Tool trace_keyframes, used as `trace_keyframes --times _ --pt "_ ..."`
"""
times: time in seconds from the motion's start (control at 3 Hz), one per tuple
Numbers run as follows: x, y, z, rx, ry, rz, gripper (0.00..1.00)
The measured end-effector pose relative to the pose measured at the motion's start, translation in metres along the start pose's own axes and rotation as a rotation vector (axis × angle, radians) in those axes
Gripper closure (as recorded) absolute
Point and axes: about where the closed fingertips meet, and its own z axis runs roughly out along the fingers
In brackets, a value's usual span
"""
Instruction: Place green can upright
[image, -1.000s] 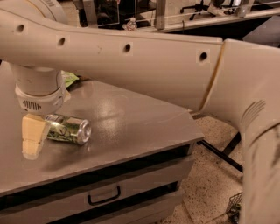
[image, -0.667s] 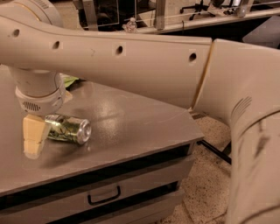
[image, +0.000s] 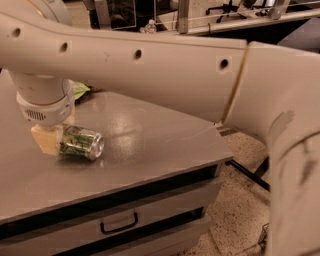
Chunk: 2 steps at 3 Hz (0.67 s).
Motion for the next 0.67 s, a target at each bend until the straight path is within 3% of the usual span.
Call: trace_keyframes --times 0.33,0.67 --pt "-0.008 -0.011 -0.023 0.047 -0.068 -0.009 0.79" --pt "-0.01 -0.034 -0.061 0.075 -0.21 0.005 0.99"
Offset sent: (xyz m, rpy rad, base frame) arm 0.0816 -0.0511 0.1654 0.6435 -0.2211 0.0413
